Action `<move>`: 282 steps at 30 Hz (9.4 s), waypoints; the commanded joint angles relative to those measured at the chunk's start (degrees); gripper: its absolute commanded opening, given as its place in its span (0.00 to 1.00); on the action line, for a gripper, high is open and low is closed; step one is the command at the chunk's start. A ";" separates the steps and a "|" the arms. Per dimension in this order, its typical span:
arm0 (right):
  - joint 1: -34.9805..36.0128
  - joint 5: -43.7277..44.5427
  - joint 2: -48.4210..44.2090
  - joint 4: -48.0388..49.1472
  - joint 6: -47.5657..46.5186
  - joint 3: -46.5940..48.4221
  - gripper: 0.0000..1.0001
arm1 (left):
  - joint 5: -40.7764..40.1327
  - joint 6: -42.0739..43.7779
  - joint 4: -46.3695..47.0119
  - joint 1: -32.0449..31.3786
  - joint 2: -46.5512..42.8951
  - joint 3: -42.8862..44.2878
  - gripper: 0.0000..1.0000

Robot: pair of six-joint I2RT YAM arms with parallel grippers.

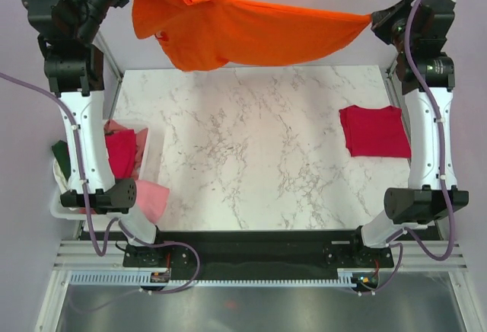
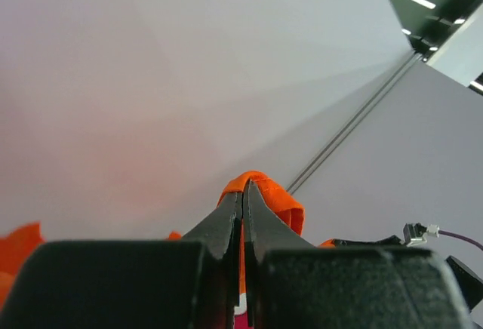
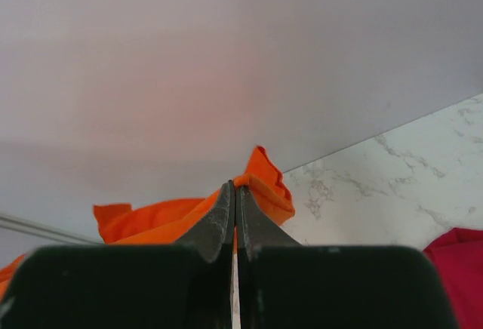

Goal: Fold and stack the t-shirts

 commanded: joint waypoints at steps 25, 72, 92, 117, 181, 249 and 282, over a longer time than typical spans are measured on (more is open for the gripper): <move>-0.15 -1.61 -15.33 24.75 1.91 -75.73 0.00 | -5.92 0.94 14.92 0.48 -44.54 -103.43 0.02; 4.59 6.12 -5.34 15.86 1.73 -64.07 0.00 | -10.57 7.36 -5.66 0.48 -21.54 -85.18 0.02; 4.68 9.73 3.02 15.86 2.08 -58.00 0.00 | -11.89 8.94 -5.21 -5.50 -1.06 -67.17 0.02; 3.45 10.34 1.27 16.65 2.79 -60.55 0.00 | -10.66 12.89 -3.81 -6.03 6.67 -58.99 0.02; 5.82 11.31 -17.29 30.45 19.83 -87.36 0.57 | -20.24 2.61 -2.14 -6.29 -22.67 -86.74 0.98; 6.61 18.34 -21.05 14.55 18.34 -64.94 0.00 | -43.43 -7.23 -13.02 -9.54 -27.58 -80.25 0.02; 6.61 21.24 -40.50 2.15 11.58 -41.92 0.00 | -29.55 -0.82 -30.71 -9.63 -29.99 -40.62 0.02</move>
